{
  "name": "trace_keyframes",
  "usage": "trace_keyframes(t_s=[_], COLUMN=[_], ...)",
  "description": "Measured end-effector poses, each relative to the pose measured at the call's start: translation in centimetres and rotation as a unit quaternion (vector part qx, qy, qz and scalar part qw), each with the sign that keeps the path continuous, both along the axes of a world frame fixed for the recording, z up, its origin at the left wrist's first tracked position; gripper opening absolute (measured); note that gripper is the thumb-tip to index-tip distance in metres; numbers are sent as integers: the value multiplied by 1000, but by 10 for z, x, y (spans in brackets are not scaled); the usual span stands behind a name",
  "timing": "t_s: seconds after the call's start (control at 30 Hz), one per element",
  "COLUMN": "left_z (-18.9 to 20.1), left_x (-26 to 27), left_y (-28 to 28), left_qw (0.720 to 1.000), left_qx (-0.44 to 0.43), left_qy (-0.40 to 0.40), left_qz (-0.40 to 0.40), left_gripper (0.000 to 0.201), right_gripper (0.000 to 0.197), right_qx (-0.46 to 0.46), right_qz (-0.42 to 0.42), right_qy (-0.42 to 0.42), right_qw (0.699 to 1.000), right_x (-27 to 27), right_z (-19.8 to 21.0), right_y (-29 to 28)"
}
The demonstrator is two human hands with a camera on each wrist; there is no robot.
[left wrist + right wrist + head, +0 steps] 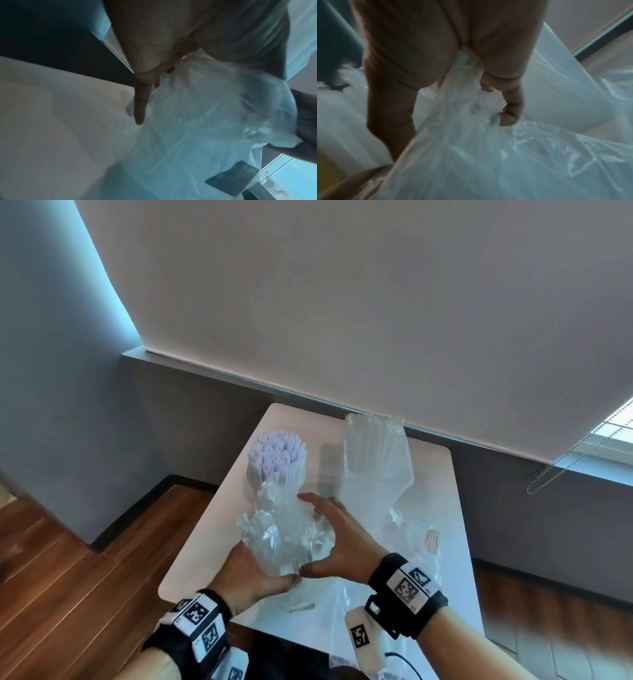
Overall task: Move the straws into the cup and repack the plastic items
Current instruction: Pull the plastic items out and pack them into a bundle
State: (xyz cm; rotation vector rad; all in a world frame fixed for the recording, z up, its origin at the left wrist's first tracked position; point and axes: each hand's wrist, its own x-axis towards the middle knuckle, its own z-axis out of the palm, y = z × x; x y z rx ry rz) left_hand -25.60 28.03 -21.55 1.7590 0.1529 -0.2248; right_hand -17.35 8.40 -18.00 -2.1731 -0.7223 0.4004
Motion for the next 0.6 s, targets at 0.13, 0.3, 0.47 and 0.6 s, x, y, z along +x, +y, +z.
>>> trace_keyframes(t_s=[0.13,0.3,0.47,0.6], left_z=[9,7,-1,3], left_x=[12,18,17,23], left_y=[4,10,5,-8], left_qw=[999,995,997,994], left_qx=[41,81,75,83], left_qy=[-6,4,-13,-73], left_qz=[-22,-67,-22,-20], left_gripper=[91,133,141,126], right_gripper=[105,119,113,105], right_qx=[4,-28,-57,-48], right_qz=[0,23,46,22], right_qy=[-17,14,0,-37], right_qw=[1000,999,997,998], right_x=[9,17,23,24], right_z=[5,4,12,18], right_y=[-7,-21,-23,-13])
